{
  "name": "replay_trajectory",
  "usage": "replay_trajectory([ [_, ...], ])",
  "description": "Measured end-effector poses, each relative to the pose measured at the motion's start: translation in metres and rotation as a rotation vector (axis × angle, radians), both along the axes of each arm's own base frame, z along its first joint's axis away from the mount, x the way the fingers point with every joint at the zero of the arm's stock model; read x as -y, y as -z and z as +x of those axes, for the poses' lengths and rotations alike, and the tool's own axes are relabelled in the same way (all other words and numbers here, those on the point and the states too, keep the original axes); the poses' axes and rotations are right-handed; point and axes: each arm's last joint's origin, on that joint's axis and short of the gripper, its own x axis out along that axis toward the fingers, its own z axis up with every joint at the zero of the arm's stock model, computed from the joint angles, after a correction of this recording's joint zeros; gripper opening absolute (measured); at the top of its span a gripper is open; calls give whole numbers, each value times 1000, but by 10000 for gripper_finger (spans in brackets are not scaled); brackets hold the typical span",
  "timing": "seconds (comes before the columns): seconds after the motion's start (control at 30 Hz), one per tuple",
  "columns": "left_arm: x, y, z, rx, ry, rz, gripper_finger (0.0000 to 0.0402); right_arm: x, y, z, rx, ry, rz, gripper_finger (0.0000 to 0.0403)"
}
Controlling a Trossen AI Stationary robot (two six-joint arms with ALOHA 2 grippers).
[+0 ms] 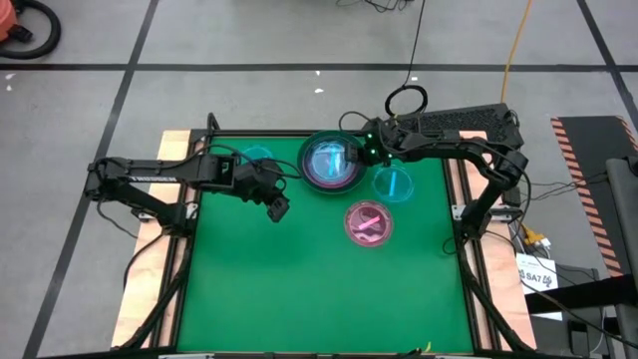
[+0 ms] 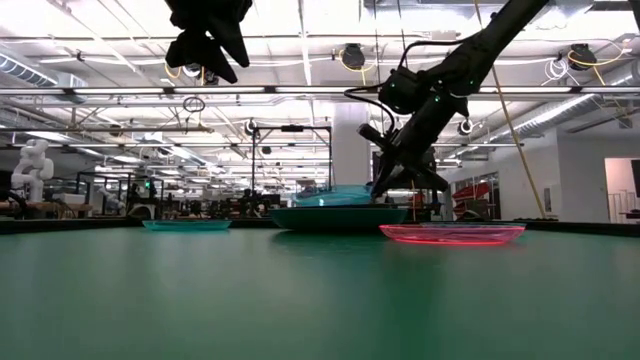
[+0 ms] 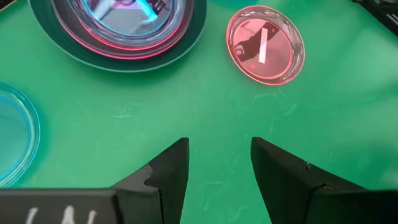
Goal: Stack plastic plates
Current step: Stack the bottom blue plate on top of the pink plate, then stack the pink plate on top of the blue plate
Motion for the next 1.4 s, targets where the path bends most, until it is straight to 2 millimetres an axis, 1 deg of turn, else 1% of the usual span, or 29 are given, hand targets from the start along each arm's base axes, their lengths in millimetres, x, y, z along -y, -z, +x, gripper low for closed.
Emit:
replay_trajectory([
  [0.27, 0, 0, 0, -1, 8, 4, 179, 0, 1, -1, -20, 13, -18, 24],
  [0.53, 0, 0, 0, -2, 11, 6, 179, 0, 0, -1, -13, 25, 1, 71],
  [0.63, 0, 0, 0, -2, 11, 6, 179, -1, -6, -2, 2, 26, -8, 87],
  [0.73, 0, 0, 0, -1, 6, 2, 179, -4, -16, -6, 12, 21, -21, 98],
  [0.97, 1, 0, 0, -1, 11, 4, 179, -15, -45, -23, 8, -7, -50, 102],
  [1.07, 1, 0, 0, -3, 19, 11, 179, -27, -60, -29, 12, -51, -75, 102],
  [1.2, 1, 0, 0, -5, 33, 21, 179, -54, -78, -40, -14, -132, -73, 102],
  [1.3, 1, 0, 0, -7, 48, 23, 179, -77, -87, -49, -55, -190, -45, 102],
  [1.4, 1, 0, 0, -8, 64, 30, 179, -98, -91, -56, -102, -225, 11, 102],
])
